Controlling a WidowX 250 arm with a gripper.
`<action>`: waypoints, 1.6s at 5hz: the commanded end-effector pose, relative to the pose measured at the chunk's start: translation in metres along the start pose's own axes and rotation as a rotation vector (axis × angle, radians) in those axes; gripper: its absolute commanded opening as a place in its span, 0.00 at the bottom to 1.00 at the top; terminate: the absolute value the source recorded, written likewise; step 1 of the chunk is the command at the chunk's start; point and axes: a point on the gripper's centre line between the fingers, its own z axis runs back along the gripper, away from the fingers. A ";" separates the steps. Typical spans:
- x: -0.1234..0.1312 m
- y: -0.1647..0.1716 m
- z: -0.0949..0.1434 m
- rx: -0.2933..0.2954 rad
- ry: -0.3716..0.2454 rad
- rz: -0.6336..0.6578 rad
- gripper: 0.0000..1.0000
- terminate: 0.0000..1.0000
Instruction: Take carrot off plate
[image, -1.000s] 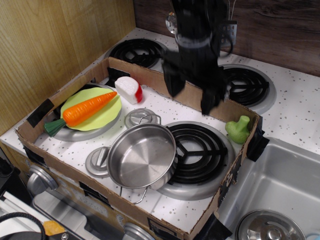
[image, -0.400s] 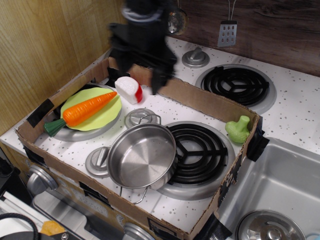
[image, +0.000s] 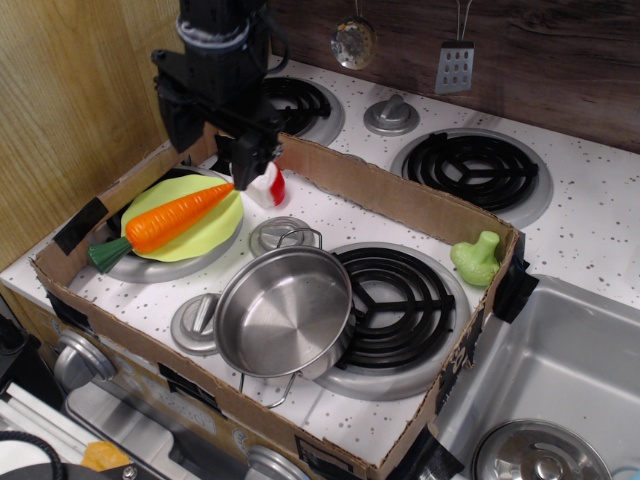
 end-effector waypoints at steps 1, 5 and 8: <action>-0.005 0.033 -0.018 0.022 0.011 0.089 1.00 0.00; -0.021 0.043 -0.061 -0.101 0.009 0.035 1.00 0.00; -0.024 0.036 -0.064 -0.081 -0.018 0.018 0.00 0.00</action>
